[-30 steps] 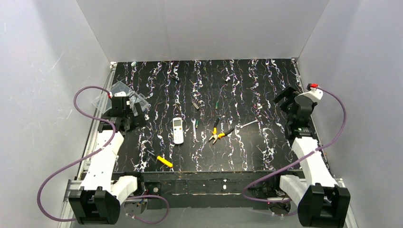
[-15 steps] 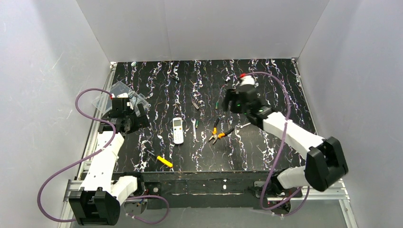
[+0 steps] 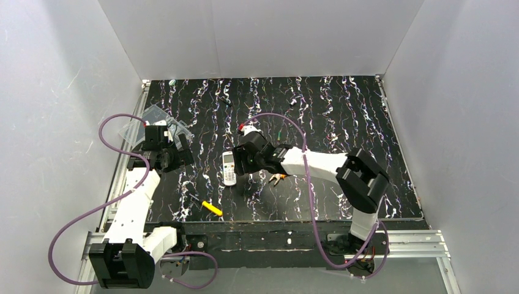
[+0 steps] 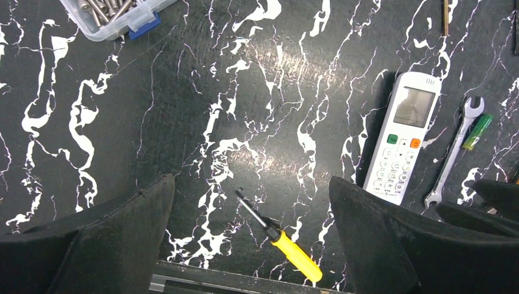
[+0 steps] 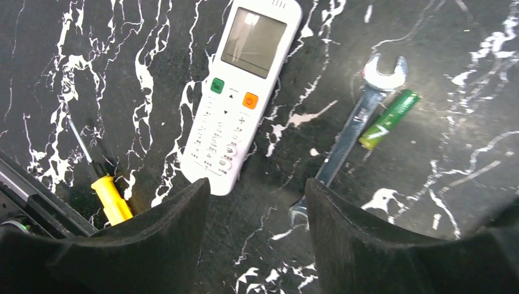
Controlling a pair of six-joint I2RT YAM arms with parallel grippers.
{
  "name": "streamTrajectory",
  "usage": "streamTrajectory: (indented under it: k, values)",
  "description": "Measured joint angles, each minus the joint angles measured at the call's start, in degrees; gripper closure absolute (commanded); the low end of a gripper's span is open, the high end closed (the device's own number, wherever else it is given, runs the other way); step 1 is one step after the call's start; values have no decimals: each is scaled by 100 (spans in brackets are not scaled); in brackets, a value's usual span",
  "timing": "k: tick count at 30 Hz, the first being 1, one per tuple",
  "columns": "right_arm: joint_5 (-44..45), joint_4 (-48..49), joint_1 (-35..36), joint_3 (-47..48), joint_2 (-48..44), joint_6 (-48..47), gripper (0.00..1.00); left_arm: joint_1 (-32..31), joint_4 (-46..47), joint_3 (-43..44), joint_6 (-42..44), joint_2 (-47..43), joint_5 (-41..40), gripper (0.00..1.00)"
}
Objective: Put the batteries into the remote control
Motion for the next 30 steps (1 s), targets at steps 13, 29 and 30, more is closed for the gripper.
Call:
streamTrajectory:
  k: [13,29,30]
  values:
    - [-584,-7,15,560,809,214,31,0,-17,0,-15,59,149,1]
    - [-686,-125,15,960,1314,459,29,0,-81,0,-44,59,190,0]
    - [-686,-179,15,1049,1364,463,29,0,-87,0,-44,59,190,1]
